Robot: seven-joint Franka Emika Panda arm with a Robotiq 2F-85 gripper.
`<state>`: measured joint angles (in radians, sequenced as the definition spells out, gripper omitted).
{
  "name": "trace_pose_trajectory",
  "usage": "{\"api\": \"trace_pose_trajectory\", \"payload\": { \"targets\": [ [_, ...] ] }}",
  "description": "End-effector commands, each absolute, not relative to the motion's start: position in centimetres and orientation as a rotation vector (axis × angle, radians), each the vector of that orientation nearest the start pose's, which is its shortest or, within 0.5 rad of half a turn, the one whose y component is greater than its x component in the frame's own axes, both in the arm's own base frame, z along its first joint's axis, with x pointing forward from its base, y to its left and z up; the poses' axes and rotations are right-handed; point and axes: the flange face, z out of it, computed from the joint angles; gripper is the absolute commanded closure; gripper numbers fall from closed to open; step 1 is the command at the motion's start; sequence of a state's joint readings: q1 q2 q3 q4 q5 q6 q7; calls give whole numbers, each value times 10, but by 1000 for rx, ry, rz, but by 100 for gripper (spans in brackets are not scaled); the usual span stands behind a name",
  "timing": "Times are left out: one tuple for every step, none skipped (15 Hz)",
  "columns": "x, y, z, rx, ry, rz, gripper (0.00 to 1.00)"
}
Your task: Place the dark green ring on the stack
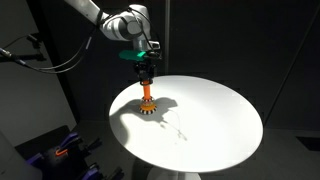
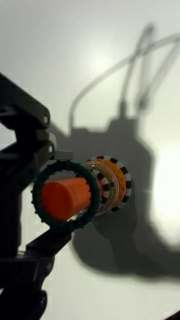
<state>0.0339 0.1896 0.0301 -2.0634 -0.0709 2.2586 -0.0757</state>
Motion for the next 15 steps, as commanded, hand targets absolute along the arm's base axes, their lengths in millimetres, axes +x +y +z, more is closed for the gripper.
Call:
{"api": "trace_pose_trajectory", "payload": {
  "targets": [
    [587, 42, 345, -3188, -253, -18, 55],
    [588, 43, 346, -3187, -246, -5, 55],
    [589, 44, 346, -3187, -242, 2, 55],
    [589, 44, 345, -3184, -240, 15, 55],
    [590, 44, 345, -3184, -235, 27, 55],
    [591, 43, 344, -3184, -232, 45, 55],
    [592, 43, 343, -3183, -224, 67, 55],
    [592, 42, 342, -3181, -213, 88, 55],
    [593, 41, 342, -3180, -206, 107, 55],
    [593, 40, 341, -3177, -202, 135, 55],
    [594, 40, 340, -3175, -199, 158, 55],
    [596, 39, 340, -3173, -197, 177, 55],
    [597, 39, 339, -3172, -197, 195, 55],
    [598, 38, 342, -3170, -200, 213, 55],
    [599, 38, 342, -3169, -201, 231, 55]
  ]
}}
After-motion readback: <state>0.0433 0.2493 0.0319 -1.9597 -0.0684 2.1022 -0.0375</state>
